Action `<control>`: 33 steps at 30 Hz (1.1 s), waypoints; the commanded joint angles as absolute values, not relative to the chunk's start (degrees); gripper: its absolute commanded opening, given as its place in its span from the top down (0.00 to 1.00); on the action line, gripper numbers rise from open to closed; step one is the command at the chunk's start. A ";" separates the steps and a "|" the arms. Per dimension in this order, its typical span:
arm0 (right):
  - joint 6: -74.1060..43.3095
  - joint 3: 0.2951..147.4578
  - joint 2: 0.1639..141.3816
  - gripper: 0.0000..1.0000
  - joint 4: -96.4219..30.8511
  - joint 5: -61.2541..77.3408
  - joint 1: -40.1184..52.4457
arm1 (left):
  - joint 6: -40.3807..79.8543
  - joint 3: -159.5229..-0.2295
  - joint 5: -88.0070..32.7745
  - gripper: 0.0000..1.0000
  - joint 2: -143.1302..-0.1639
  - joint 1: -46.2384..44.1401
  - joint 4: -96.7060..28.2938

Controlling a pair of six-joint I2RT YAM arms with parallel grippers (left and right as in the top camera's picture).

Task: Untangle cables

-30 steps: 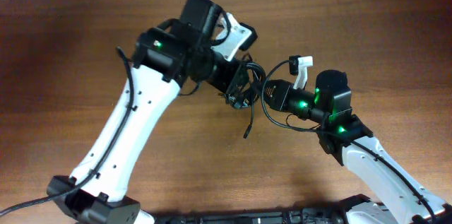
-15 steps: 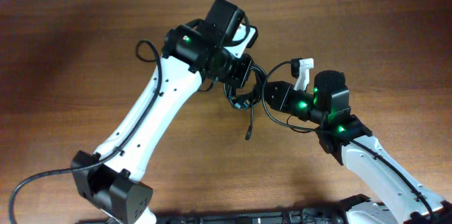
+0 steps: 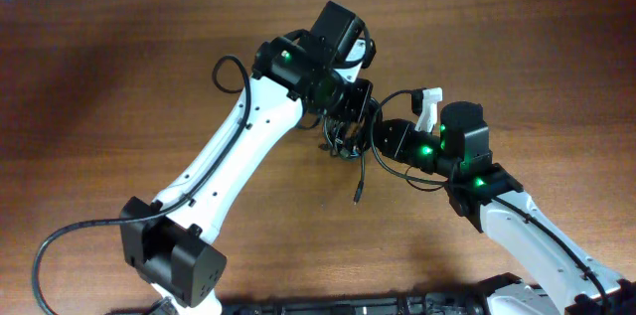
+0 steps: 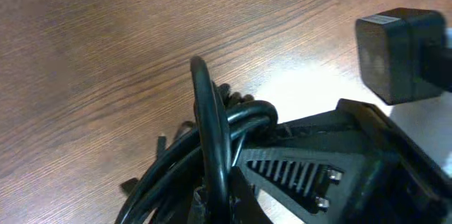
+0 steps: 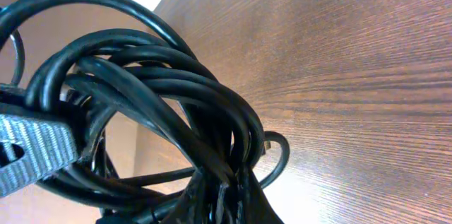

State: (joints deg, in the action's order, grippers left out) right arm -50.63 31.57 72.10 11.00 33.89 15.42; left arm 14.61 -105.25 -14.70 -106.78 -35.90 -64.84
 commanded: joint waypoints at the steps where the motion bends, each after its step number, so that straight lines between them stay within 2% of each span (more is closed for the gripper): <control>1: -50.24 33.43 70.87 0.96 11.22 36.75 16.05 | 11.03 -109.23 -34.72 1.00 -107.63 -31.48 -65.14; 3: -50.06 33.43 70.87 0.96 7.79 36.88 16.08 | 11.14 -115.74 -40.82 1.00 -106.98 -22.02 -64.29; 5: -45.36 33.43 70.87 0.96 7.42 39.88 16.12 | 15.51 -117.69 -40.47 1.00 -106.96 -11.90 -63.48; 7: -43.70 33.43 70.87 0.96 7.44 40.97 16.12 | 18.81 -117.69 -34.83 1.00 -107.02 -5.63 -65.30; 11: -43.70 33.43 70.87 0.96 7.44 43.33 16.12 | 16.21 -117.43 -33.21 1.00 -107.02 -5.39 -66.76; 12: -43.66 33.43 70.87 0.86 7.53 43.29 16.10 | 14.33 -117.43 -33.23 1.00 -107.02 -6.48 -67.31; 13: -40.80 33.45 70.87 0.62 8.71 43.31 16.05 | 10.48 -117.43 -35.29 1.00 -107.02 -8.49 -69.14; 14: -37.78 33.45 70.87 0.54 9.34 43.29 16.05 | 5.32 -117.43 -39.62 1.00 -107.02 -9.54 -70.50; 15: -29.43 33.45 70.87 0.39 10.52 43.27 16.05 | -2.61 -117.43 -44.99 1.00 -107.02 -10.31 -73.67; 17: -23.68 33.45 70.87 0.15 11.68 43.27 16.05 | -7.51 -117.43 -45.76 1.00 -107.02 -10.50 -78.72; 20: -22.74 33.45 70.87 0.09 14.83 43.33 16.12 | -7.46 -117.43 -54.17 1.00 -107.02 -10.52 -79.18; 24: -22.06 33.45 70.87 0.08 17.76 43.27 18.41 | -7.42 -117.43 -54.46 1.00 -107.02 -15.97 -79.24; 26: -17.78 33.45 70.87 0.07 18.09 42.87 18.37 | -7.44 -117.43 -54.33 1.00 -107.02 -19.09 -81.03; 28: -15.38 33.43 70.87 0.24 17.80 42.87 18.37 | -7.44 -117.43 -54.70 1.00 -107.02 -19.35 -82.89; 29: -14.04 33.43 70.87 0.48 17.80 42.87 18.35 | -7.46 -117.43 -54.68 1.00 -107.02 -19.35 -83.44; 30: -13.98 33.43 70.87 0.85 17.45 43.29 18.37 | -7.44 -117.43 -52.47 1.00 -107.02 -19.33 -83.55; 31: -14.70 33.43 70.87 0.94 16.16 43.31 18.37 | -7.40 -117.43 -45.45 1.00 -107.02 -19.33 -83.24; 33: -23.90 33.43 70.87 0.96 14.00 43.29 18.37 | -6.92 -117.43 -38.72 1.00 -107.02 -19.35 -83.07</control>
State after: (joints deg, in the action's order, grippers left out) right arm -16.01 33.30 70.98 15.40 43.07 18.04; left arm -6.48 -116.44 -47.16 -108.55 -19.49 -83.09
